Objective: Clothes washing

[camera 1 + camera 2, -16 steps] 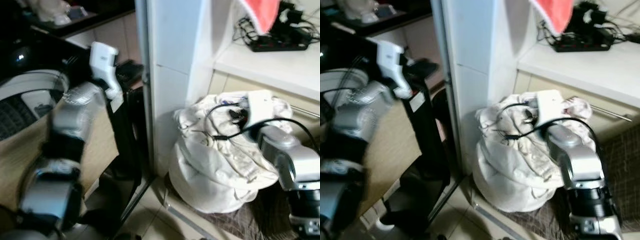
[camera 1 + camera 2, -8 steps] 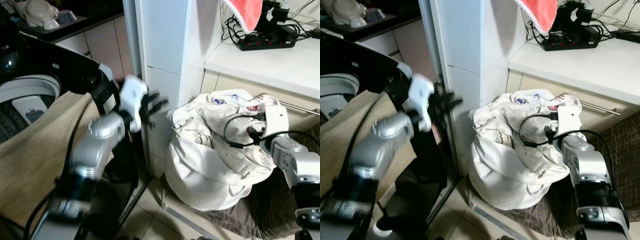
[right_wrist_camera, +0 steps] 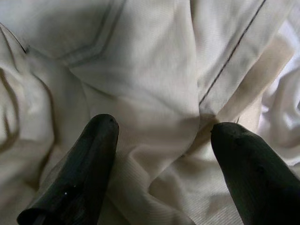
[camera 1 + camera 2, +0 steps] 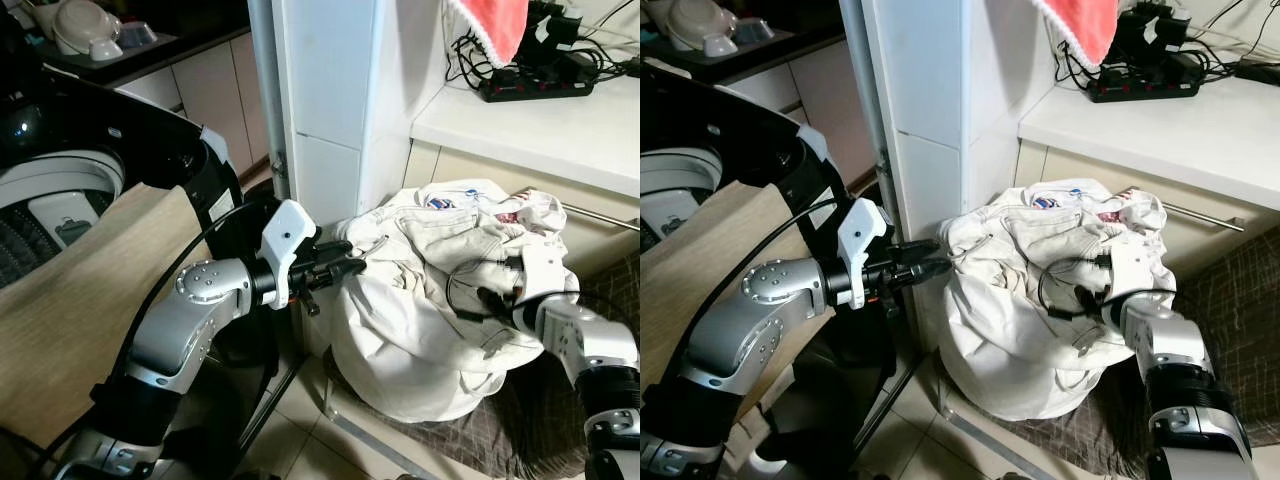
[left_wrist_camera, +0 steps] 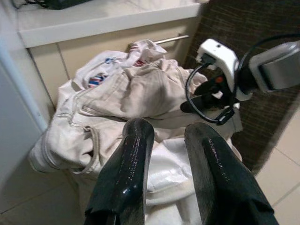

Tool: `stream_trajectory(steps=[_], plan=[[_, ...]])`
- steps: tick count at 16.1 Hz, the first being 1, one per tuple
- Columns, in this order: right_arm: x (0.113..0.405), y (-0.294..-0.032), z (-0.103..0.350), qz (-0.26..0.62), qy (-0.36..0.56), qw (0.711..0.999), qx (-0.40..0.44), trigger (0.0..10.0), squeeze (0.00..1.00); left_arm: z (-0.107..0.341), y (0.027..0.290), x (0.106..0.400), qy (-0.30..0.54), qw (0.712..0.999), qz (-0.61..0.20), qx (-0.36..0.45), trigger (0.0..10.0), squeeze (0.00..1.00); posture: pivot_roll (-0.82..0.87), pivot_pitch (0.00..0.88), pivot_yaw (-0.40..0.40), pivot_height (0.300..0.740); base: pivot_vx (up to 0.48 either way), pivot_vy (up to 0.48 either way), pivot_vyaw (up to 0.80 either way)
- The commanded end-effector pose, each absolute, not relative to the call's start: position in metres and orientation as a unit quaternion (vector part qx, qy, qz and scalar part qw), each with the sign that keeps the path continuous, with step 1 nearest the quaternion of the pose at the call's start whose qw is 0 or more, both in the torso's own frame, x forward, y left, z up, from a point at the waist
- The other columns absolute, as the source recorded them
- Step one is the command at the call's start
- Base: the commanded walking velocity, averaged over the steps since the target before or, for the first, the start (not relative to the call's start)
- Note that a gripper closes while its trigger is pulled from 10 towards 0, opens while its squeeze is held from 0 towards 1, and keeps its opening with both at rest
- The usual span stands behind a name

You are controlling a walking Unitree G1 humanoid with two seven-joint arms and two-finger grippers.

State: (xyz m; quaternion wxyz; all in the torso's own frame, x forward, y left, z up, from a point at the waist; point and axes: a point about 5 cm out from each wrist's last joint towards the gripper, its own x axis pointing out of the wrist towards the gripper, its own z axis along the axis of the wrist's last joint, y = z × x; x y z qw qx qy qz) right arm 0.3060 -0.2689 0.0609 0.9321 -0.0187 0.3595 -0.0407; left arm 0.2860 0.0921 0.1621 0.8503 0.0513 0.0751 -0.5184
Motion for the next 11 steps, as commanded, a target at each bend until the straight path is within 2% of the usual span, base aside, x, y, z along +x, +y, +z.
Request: stream_trajectory(steps=[1,2,3,4,5,6,11], plan=[[0.311,-0.265,0.063,-0.033,0.352,0.935,-0.026,10.0,0.0,0.164,0.091,0.282,0.08,0.843,-0.53,0.052,10.0,0.0,-0.13,0.0,0.073,0.74,0.0,0.0,0.0],[0.311,-0.265,0.059,-0.032,0.357,0.933,-0.026,10.0,0.0,0.161,0.092,0.279,0.097,0.833,-0.543,0.05,10.0,0.0,-0.13,0.0,0.073,0.74,0.0,0.0,0.0],[0.311,-0.265,0.058,-0.03,0.358,0.933,-0.026,3.6,0.0,0.159,0.093,0.275,0.107,0.824,-0.554,0.052,10.0,0.0,-0.13,0.0,0.075,0.74,0.0,0.0,0.0],[0.311,-0.265,0.058,-0.03,0.358,0.933,-0.026,2.5,0.0,0.158,0.094,0.273,0.115,0.817,-0.562,0.053,10.0,0.0,-0.13,0.0,0.076,0.74,0.0,0.0,0.0],[0.312,-0.266,0.058,-0.028,0.356,0.934,-0.022,0.3,0.0,0.157,0.095,0.271,0.118,0.814,-0.566,0.053,10.0,0.0,-0.13,0.0,0.076,0.74,0.0,0.0,0.0],[0.314,-0.265,0.058,-0.025,0.351,0.936,-0.019,0.0,0.0,0.157,0.095,0.271,0.119,0.813,-0.567,0.054,10.0,0.0,-0.14,0.0,0.079,0.74,0.0,0.0,0.0],[0.317,-0.265,0.057,-0.016,0.345,0.938,-0.002,0.0,0.0,0.158,0.095,0.271,0.123,0.81,-0.57,0.057,10.0,0.0,-0.14,0.0,0.079,0.74,0.0,0.0,0.0]])
